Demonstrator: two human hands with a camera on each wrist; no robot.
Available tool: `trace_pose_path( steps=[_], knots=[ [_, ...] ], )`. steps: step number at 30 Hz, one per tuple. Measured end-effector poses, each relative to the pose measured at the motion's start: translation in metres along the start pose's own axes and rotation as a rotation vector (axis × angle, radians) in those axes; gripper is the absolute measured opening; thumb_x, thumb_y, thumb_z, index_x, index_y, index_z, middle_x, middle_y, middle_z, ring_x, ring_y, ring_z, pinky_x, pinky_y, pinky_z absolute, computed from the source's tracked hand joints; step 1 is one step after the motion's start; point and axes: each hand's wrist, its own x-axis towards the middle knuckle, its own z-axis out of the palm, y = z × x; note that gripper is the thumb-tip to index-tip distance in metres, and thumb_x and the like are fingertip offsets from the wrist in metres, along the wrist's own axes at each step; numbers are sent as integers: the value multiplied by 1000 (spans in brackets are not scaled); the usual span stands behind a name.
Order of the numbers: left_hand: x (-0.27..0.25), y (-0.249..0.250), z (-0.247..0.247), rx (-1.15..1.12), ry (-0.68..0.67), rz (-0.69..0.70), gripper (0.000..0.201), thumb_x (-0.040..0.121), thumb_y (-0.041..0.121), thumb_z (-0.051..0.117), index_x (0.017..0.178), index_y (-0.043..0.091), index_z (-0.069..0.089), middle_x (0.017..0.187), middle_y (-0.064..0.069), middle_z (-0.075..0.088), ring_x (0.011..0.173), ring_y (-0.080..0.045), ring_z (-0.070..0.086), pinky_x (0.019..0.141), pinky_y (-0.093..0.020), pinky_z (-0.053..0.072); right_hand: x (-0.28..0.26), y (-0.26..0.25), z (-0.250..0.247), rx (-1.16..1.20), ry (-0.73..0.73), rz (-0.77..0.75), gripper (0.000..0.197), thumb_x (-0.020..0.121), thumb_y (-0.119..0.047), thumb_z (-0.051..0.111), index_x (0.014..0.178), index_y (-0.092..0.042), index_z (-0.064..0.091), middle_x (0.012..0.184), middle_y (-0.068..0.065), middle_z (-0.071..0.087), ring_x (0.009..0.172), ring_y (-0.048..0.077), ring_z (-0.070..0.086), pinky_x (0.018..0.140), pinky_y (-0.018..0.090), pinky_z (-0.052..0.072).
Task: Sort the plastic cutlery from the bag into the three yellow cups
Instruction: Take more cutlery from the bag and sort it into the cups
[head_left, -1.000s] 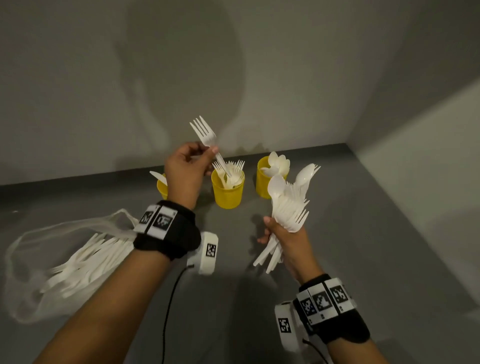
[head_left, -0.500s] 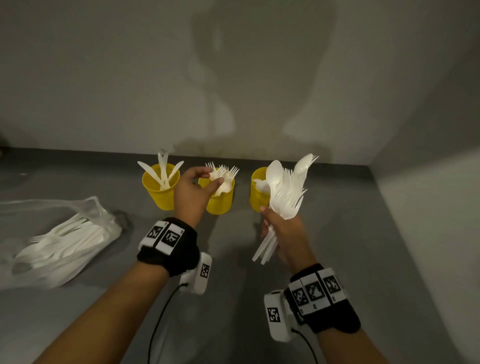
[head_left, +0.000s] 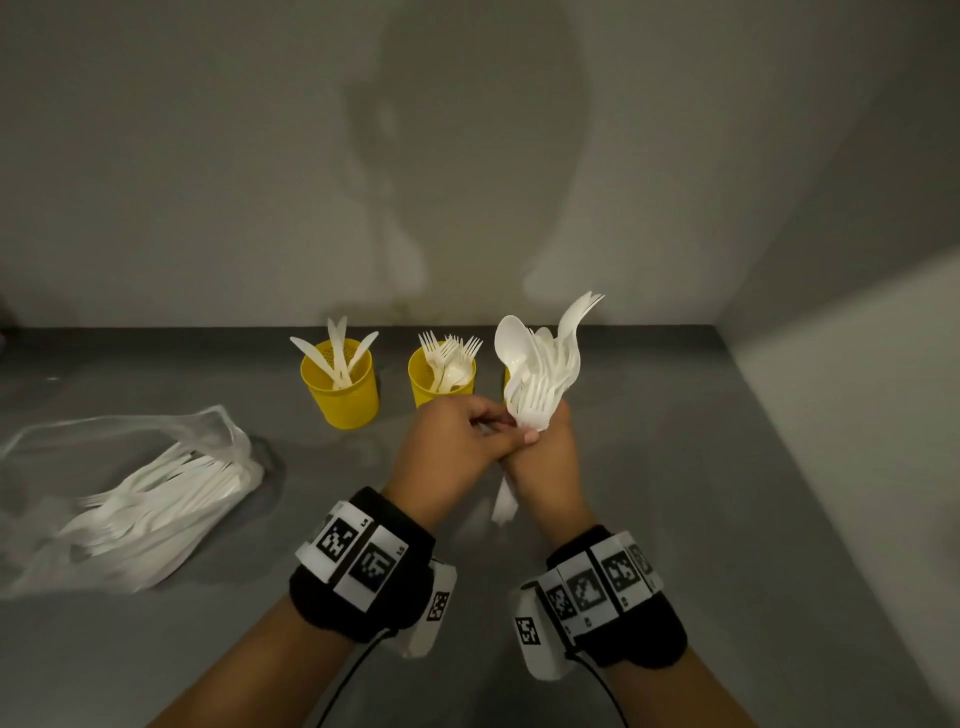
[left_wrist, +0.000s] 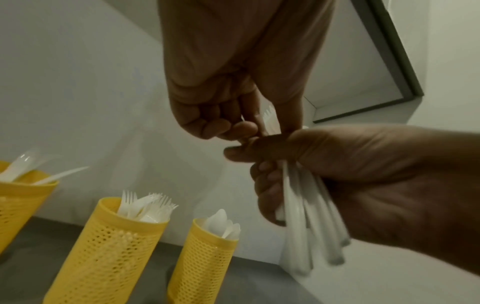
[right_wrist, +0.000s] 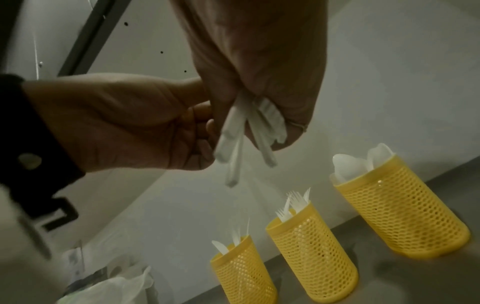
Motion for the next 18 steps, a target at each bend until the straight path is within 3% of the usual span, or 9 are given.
trace_pose_path(
  steps=[5,8,11,12,14,16,18],
  knots=[
    [-4,-3,-8,-121,-2,0,13,72,6,74,81,-1,69,40,15,53,41,8,48,47,-2,33,-3,-8,-2,-107,-37,-43,34,63,-13,72,89,-17,50,64,-16,54,60,-6,55,58,10,44],
    [-2,-5,-11,-189,-36,-25,6,73,5,73,76,4,68,44,18,59,45,7,51,51,-3,38,-7,-10,-2,-122,-61,-17,40,60,-10,80,87,-21,52,68,-14,58,65,-5,59,62,13,48],
    [-1,-7,-11,-239,-55,-57,14,69,4,76,71,12,66,57,11,63,50,7,56,53,-5,44,-8,-9,1,-142,-59,0,40,60,-17,80,88,-14,51,70,-12,57,63,-8,58,58,10,46],
    [-1,-6,-10,-255,-47,-65,15,67,5,77,71,13,65,63,5,64,52,7,57,54,-6,45,-7,-8,3,-134,-44,16,44,58,-23,78,91,-11,51,73,-8,59,68,-5,61,61,12,49],
    [-1,-6,-10,-270,-27,-72,18,65,6,79,72,12,64,67,1,64,53,7,59,53,-5,44,-7,-4,9,-78,-11,64,56,57,-22,76,104,-4,51,89,9,66,88,18,68,76,35,58],
    [-1,-6,-8,-275,1,-75,21,65,7,79,78,10,63,67,2,63,51,9,57,50,-4,42,-6,-5,14,-27,19,101,64,59,-16,75,117,-5,49,107,22,65,101,36,65,87,53,54],
    [1,-8,-7,-296,29,-81,29,67,7,78,91,11,62,69,2,64,50,9,57,52,-4,42,-5,-3,17,-61,37,96,68,57,-24,77,117,-6,50,107,22,65,100,35,65,85,53,55]
  ],
)
